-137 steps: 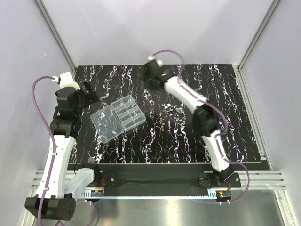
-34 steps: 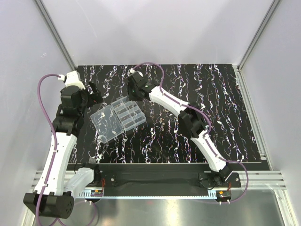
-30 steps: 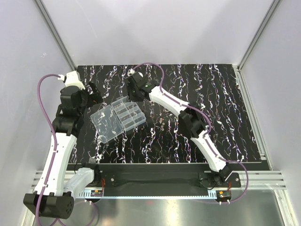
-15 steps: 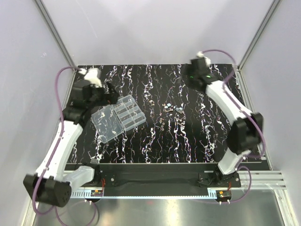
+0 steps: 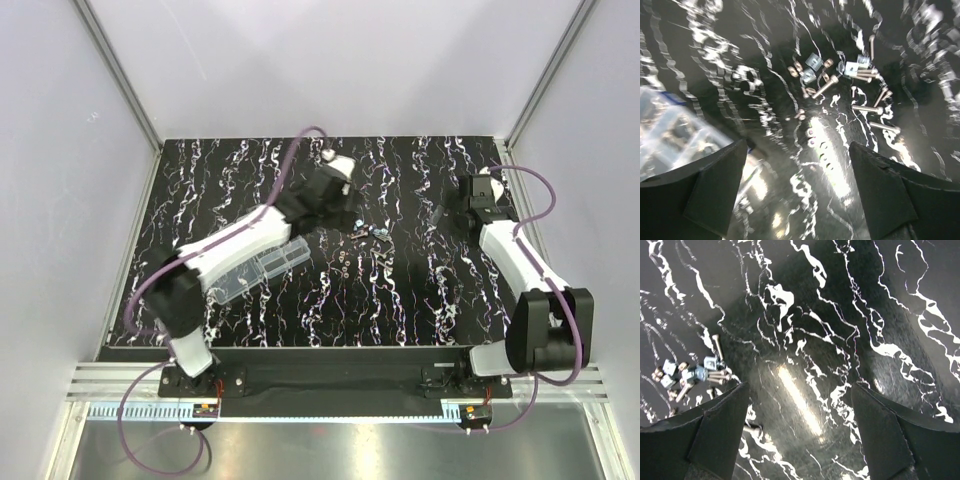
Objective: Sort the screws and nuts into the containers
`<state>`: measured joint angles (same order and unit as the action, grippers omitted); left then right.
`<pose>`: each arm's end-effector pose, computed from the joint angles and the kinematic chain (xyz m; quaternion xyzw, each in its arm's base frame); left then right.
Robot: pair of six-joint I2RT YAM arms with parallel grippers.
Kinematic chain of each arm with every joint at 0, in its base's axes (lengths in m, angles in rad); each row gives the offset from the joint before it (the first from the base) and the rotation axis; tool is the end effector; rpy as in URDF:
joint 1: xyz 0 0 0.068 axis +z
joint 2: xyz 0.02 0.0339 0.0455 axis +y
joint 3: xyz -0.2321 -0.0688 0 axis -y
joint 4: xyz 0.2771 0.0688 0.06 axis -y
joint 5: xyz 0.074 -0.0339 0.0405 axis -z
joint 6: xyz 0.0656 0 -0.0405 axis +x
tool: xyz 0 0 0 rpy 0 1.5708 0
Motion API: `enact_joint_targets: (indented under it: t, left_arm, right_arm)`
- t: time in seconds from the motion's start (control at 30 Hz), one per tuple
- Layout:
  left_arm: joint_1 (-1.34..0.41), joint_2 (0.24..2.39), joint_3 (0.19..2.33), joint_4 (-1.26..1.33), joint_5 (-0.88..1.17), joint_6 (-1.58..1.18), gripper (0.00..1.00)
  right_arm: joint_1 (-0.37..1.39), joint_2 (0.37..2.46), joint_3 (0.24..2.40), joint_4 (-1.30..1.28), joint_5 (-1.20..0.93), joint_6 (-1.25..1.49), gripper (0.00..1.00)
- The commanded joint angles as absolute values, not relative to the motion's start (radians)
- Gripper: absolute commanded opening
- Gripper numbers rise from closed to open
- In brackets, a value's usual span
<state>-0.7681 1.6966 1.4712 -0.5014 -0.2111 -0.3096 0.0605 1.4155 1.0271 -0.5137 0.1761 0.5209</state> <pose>0.3230 -0.2929 0.2485 0.1641 0.8933 -0.1265 0.3989 0.3493 0.0096 0.1847 0.2428 0.9096 0.0141 0.3370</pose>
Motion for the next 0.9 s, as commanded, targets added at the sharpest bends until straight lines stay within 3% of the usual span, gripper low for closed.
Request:
enact_joint_targets:
  t: [0.0,0.17,0.87]
  left_arm:
    - [-0.818,1.851,1.555,-0.561,-0.373,-0.373,0.86]
    - [-0.864,1.957,1.594,-0.509,-0.394,-0.422,0.76]
    - [-0.856,2.140,1.641,-0.482,-0.499,-0.502,0.51]
  right_arm:
    - [0.069,1.306,1.014,-0.443,0.183,0.512,0.89]
    - [0.069,1.279,1.003,-0.423,0.175,0.515,0.89]
    - [0.069,1.333,1.034,-0.434,0.163,0.528,0.85]
